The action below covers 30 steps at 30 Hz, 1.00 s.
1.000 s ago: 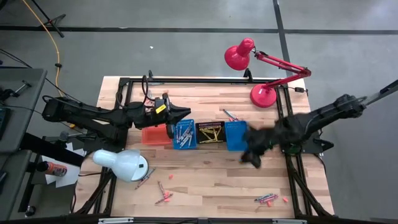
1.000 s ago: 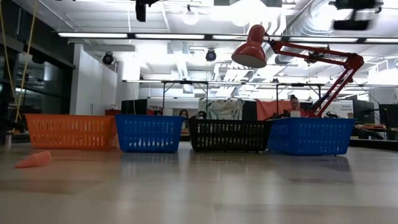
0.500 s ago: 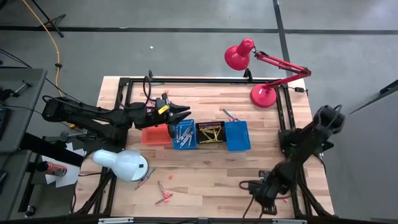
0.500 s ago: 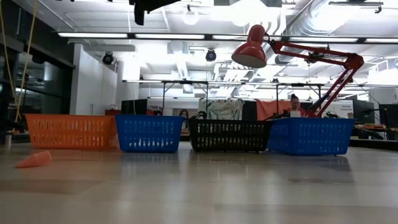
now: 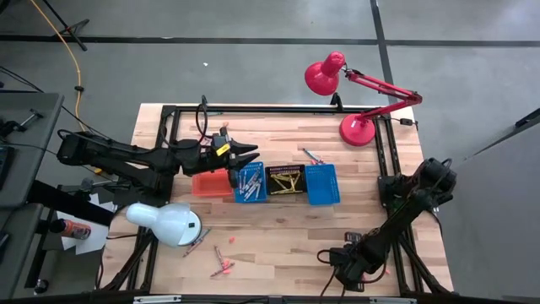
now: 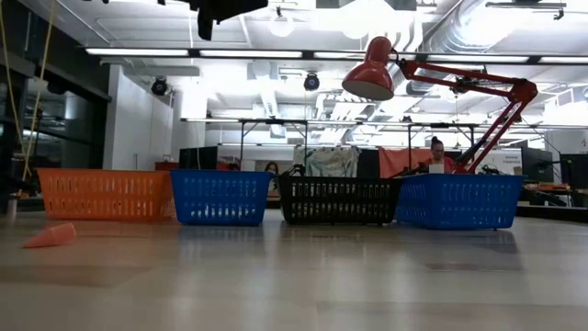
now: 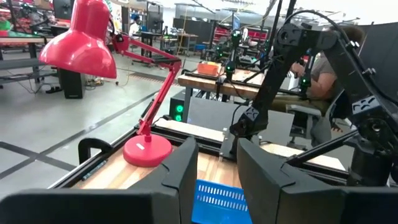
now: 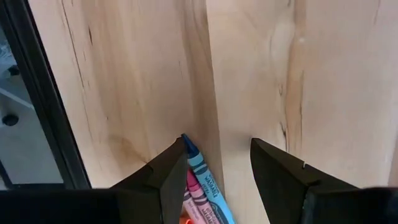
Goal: Sort crayons
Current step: Put the blue crayon into the orange bin
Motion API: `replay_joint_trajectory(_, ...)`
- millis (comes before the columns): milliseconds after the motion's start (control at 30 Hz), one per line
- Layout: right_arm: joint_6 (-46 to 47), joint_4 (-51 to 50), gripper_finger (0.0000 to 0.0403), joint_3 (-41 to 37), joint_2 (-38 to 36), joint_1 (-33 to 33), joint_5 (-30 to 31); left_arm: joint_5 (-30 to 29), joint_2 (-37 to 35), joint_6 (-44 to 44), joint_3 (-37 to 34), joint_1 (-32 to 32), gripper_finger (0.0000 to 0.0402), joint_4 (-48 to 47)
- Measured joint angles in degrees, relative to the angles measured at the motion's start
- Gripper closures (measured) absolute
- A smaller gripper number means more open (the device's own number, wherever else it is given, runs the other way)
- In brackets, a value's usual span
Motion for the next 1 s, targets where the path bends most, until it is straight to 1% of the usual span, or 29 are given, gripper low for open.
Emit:
replay_joint_trajectory(200,0.0,0.8,0.0233,0.0,0.0,2.7,0.6,0.0,0.0,-0.9,0.0,-0.1,0.03,-1.1)
replay_joint_trajectory(333,0.0,0.5,0.0233,0.0,0.0,4.5,3.9,0.0,0.0,-1.0,0.0,-0.1,0.03,-1.3)
replay_joint_trajectory(533,0.0,0.3,0.0233,0.0,0.2,4.2,8.2,0.0,0.0,-1.0,0.0,-0.1,0.03,-1.3)
replay_joint_trajectory(900,-1.3,-0.9,0.0233,-0.5,0.2,4.2,8.6,0.0,0.0,-1.0,0.0,-0.1,0.03,-1.3)
replay_joint_trajectory(1000,-1.6,-1.7,0.0233,-0.5,0.2,4.2,11.0,0.0,0.0,-1.0,0.0,-0.1,0.03,-1.3)
